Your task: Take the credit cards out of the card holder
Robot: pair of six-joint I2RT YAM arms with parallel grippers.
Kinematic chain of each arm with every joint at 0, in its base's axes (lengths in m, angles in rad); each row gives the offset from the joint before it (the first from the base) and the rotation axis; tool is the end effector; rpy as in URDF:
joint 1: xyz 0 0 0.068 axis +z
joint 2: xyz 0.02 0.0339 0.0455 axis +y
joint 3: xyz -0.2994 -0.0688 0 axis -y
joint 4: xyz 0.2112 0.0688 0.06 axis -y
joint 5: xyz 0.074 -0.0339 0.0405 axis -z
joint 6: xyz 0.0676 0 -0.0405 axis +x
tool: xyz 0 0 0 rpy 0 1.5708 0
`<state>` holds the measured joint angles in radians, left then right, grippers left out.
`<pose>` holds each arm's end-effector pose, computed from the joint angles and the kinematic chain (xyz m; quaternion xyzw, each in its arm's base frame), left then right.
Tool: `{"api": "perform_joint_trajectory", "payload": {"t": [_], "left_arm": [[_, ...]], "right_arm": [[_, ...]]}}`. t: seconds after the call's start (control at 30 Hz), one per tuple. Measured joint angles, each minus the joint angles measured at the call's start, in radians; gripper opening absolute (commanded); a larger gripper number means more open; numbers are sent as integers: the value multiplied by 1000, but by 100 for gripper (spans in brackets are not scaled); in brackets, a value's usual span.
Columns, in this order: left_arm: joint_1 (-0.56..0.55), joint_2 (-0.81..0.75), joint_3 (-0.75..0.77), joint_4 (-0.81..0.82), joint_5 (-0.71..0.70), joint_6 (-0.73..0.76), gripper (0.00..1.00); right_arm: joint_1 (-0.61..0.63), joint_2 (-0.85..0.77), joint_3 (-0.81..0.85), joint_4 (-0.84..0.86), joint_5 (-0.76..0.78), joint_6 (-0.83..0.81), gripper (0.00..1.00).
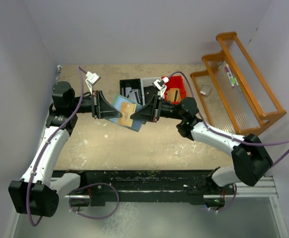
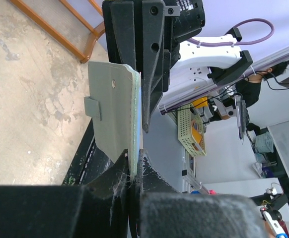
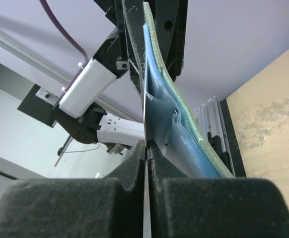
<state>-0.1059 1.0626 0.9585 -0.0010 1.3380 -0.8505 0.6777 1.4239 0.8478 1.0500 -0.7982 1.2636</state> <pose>0.1717 -0.0844 0.4034 0.1744 0.6940 -0.6508 0.2538 0.1985 0.2219 0.4002 -0.1787 0.5557 0.7633 0.2769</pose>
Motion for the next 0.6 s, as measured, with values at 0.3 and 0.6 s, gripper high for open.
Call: {"api": "perform_joint_trajectory", "payload": {"t": [0.3,0.6], "left_arm": [[-1,14,113,-207,-35,198,0],[-1,23,195,-377,-39,408,0]], "right_arm": [[-50,-66,-31,-78,-6,-30,0],[-224,-260,-71,-448,8,-237,0]]}}
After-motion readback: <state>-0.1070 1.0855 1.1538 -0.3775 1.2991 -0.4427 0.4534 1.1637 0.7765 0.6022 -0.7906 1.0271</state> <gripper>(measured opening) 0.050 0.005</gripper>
